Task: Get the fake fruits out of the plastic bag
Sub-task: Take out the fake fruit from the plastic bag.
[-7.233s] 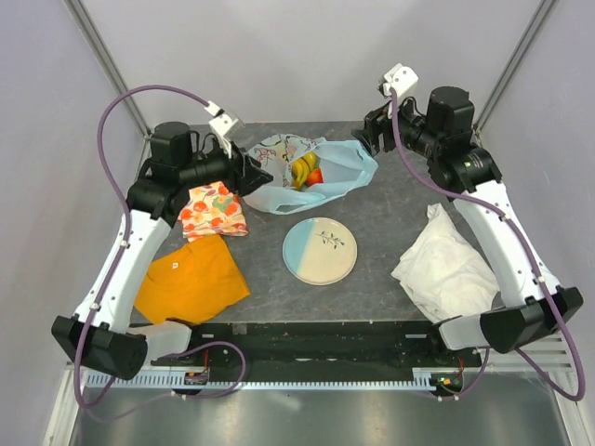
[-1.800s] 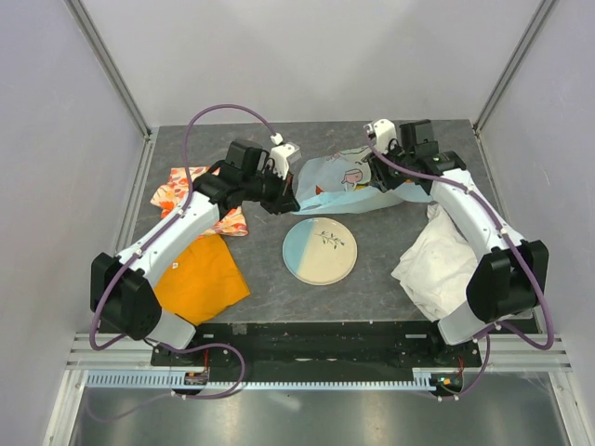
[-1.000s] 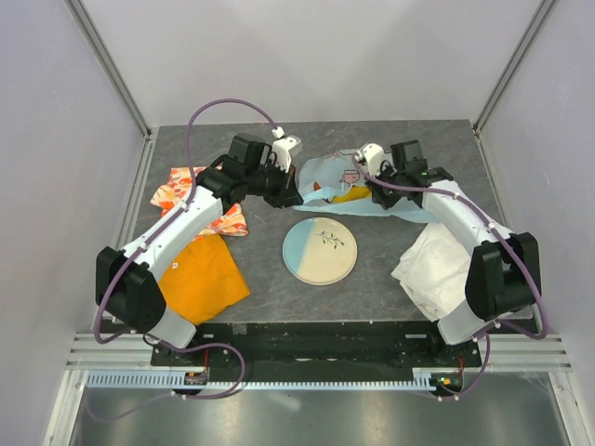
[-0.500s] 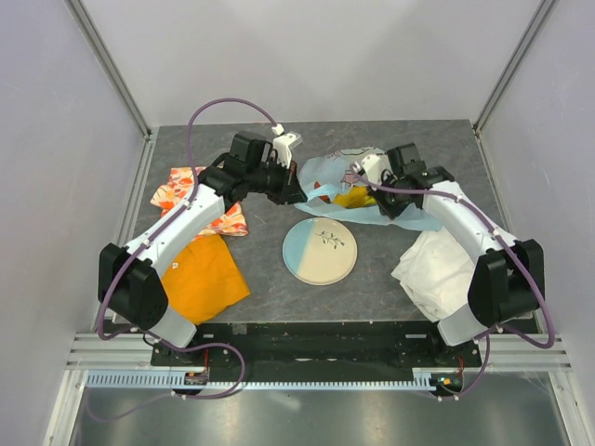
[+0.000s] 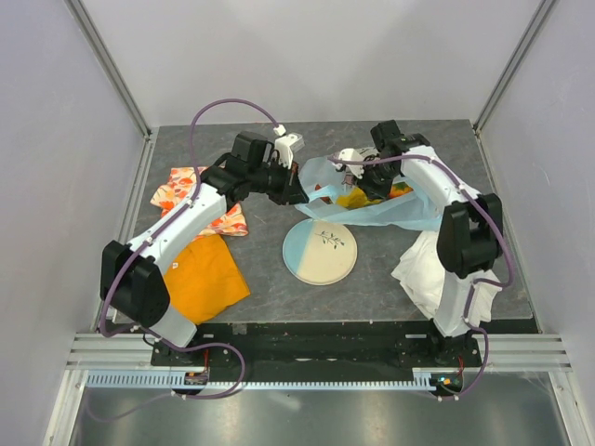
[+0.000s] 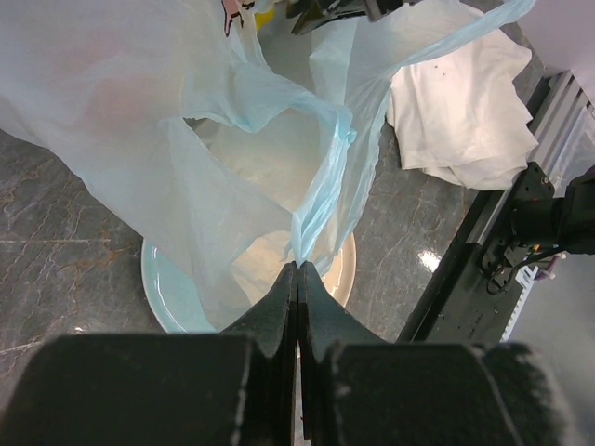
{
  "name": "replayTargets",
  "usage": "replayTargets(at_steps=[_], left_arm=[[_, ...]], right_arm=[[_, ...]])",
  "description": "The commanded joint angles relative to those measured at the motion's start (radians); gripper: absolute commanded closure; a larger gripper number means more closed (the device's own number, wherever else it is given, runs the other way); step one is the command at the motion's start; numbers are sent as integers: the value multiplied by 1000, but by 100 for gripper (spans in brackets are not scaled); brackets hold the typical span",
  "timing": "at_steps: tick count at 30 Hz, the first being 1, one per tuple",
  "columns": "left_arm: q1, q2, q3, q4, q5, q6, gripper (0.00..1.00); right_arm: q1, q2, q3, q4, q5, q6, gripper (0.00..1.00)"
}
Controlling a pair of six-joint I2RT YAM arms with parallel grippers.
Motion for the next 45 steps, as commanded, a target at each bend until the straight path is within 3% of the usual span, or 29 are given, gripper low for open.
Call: replayTargets(at_steps=[1,6,13,20,26,32,35,39,45], left_arm=[[2,3,21,35,23,-17,99],[2,7,17,38,22,-16,98],[2,20,20,36,34,-13,99],[2,36,30,36,23,-8,98],[2,34,30,33,20,1,98],[2,37,33,32,22,3,98],[2,36,38,32,22,7,99],[2,36,40,33,12,15,98],[2,66,102,39,-20,27,98]], right_arm=[[4,68,166,-155,-35,-264,78],[4,124,221,-163,16,-329,76],[4,183,208,-201,53,-526,61],[32,212,189,-186,99,-668,60],[40,218,151,-119,128,-740,52],[40,289,169,-187,206,-826,52],[40,327,194,-217,254,-809,57],[37,286,214,-198,232,-788,87],[46,97,270,-250,51,-725,94]])
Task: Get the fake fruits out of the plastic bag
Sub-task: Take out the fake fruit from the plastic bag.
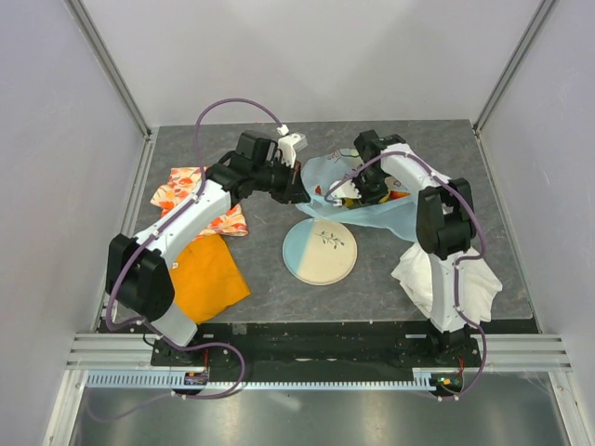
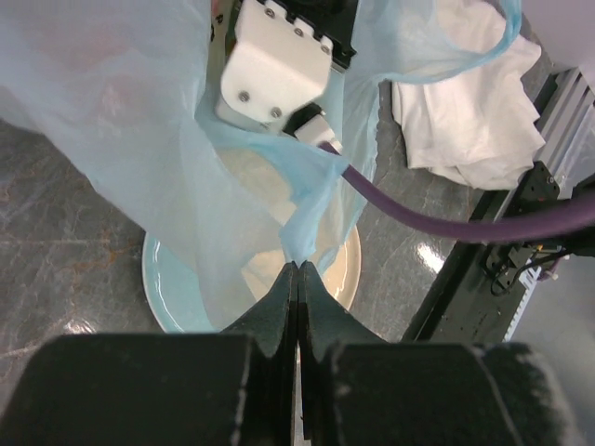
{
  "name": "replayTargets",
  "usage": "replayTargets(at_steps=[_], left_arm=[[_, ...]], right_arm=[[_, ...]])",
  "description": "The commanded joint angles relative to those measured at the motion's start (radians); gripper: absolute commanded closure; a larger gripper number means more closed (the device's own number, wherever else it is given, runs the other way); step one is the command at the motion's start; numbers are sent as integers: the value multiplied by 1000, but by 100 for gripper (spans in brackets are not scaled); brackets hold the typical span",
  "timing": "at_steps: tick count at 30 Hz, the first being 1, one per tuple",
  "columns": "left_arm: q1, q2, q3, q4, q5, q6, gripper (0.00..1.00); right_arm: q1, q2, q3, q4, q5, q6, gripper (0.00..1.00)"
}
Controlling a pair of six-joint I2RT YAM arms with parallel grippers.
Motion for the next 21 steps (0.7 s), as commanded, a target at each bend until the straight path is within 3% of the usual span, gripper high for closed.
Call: replayTargets(at_steps=[1,7,12,16,17,18,20,21], left_arm=[[2,31,115,43,-27,26,98],[2,140,294,37,-137,42,98],[8,242,423,27,-203,58,99],[15,292,524,16,-217,46,97],[20,289,534,10,-234,43,90],[34,284,543,4,-237,41,71],[52,238,540,4,-235,26,48],[77,218,537,2,-228,23,30]], right_arm=[[5,-211,102,-98,-165,64,94],[2,-320,132,-216,-392,420,96],[-7,-401,67,-215,-544,702,96],[-13,-420,127,-200,-763,990,96],[-13,-423,147,-180,-798,1069,97],[-13,-425,173,-119,-829,1147,97],[-12,-438,174,31,-930,1415,98],[-10,-451,129,114,-952,1519,98]])
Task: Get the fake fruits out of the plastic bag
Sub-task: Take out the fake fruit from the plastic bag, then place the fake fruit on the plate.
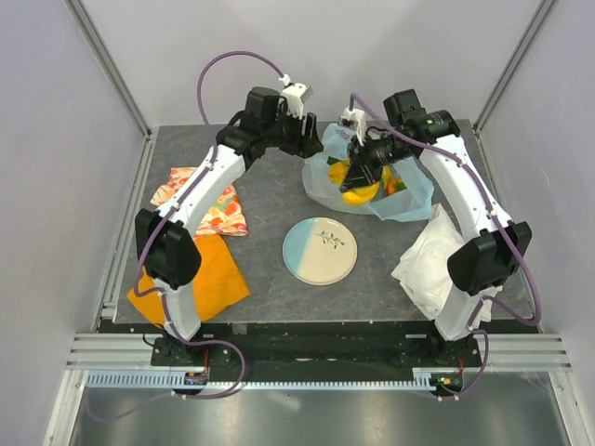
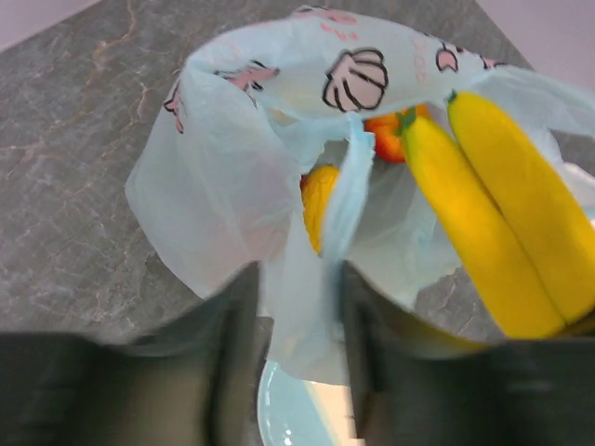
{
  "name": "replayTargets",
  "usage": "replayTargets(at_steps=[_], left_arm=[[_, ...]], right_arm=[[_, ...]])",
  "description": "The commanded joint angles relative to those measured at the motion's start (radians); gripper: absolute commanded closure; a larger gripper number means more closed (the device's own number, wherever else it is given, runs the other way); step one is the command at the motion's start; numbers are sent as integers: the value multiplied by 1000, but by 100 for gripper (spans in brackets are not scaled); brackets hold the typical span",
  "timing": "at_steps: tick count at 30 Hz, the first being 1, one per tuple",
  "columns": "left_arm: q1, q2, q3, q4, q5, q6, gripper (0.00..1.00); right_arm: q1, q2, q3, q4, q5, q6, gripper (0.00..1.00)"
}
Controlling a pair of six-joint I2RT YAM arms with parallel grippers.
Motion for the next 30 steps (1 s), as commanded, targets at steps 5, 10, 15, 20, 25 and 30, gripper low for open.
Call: replayTargets(at_steps=[5,10,15,20,25,30], left_arm=[[125,-260,-9,-11,-18,18,14],[206,-461,-170,-8,-44,54,15],[255,-660,-328,-8,-73,113,15],[280,-748,-426,-13,-67,134,15],[281,-756,-455,-16,-36,136,16],[281,-754,-465,-8,-19,128,16]], right_arm=[[85,-91,-88,505,-190,844,100],[168,3,-119,454,-173,921,100],[310,70,-154,379,-116,860,100],[343,141,-203,304,53,824,100],[430,173,-269,262,235,760,100],[444,196,-292,256,362,743,100]])
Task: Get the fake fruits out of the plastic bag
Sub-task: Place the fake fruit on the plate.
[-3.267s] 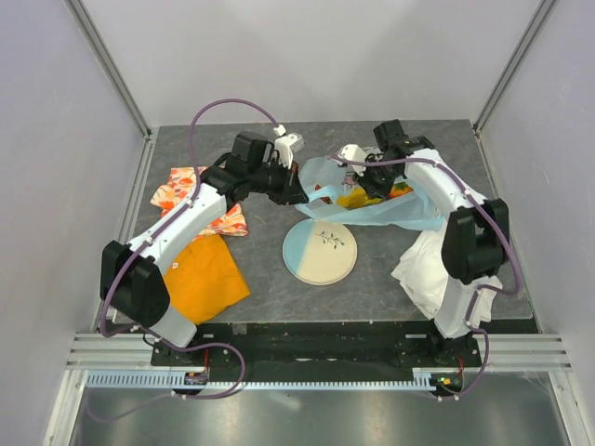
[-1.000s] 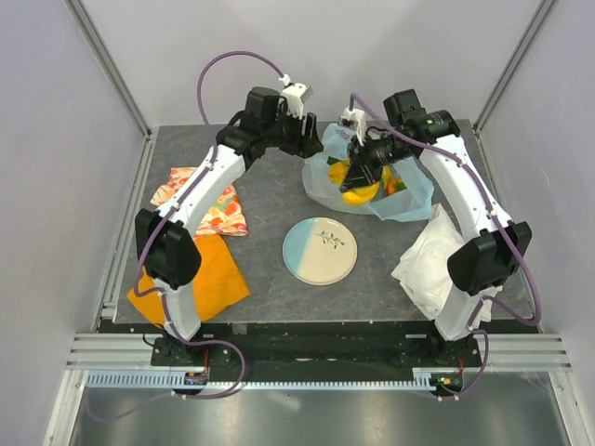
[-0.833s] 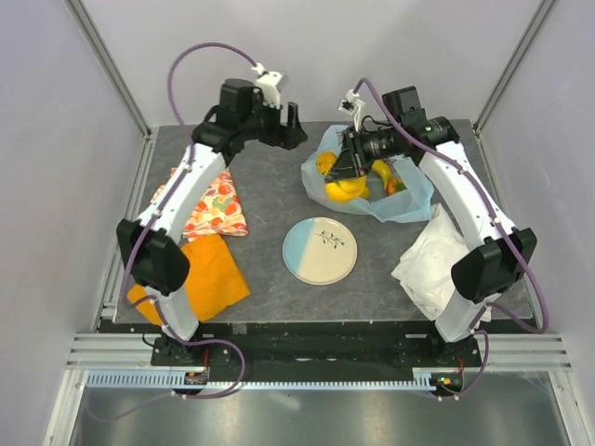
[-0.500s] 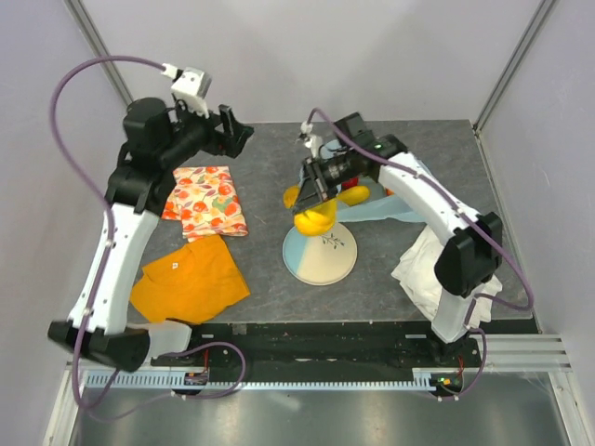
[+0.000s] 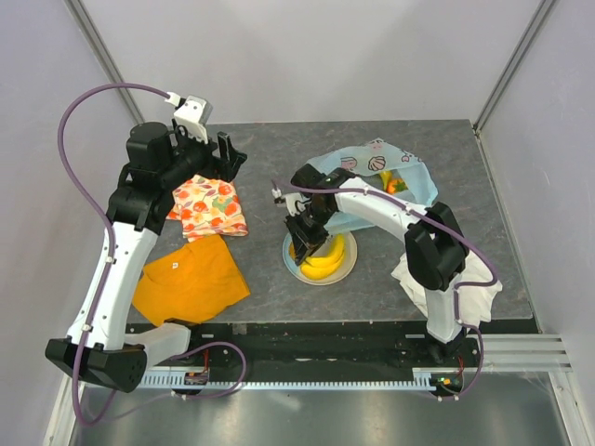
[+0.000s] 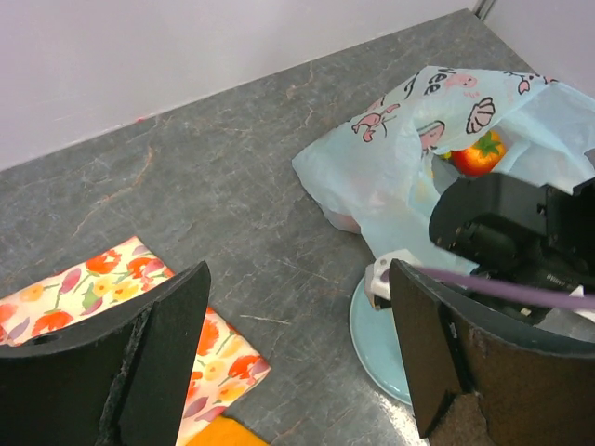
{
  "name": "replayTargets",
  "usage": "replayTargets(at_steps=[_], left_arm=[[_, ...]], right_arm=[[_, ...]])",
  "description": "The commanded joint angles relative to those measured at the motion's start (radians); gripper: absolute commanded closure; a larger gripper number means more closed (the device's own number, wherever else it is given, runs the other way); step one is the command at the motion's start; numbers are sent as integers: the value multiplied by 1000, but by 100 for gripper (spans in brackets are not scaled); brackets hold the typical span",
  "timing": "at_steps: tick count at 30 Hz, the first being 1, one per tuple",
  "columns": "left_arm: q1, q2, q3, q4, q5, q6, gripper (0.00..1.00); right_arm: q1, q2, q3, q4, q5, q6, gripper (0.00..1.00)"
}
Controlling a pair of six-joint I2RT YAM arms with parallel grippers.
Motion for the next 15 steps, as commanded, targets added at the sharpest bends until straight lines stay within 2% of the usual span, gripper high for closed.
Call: replayTargets(at_steps=[1,6,10,11,12,15], left_arm=[[4,-14,-5,27,23,27,16],[6,-30,-35,29,35,27,16],[12,-34,-60,35,39,22,16],[13,-36,-61,37,41,21,16],[13,-34,-61,38,42,22,16],[13,-25,-57,38,46,24,16]], right_arm=[[20,11,-16,-29,206,-9,100],[37,17,-71,-12,287,14,100],[37,71,-22,-6,292,15,98],[37,94,-14,-6,265,12,84],[37,103,4,-5,252,3,77],[37,126,50,-9,243,-18,64]])
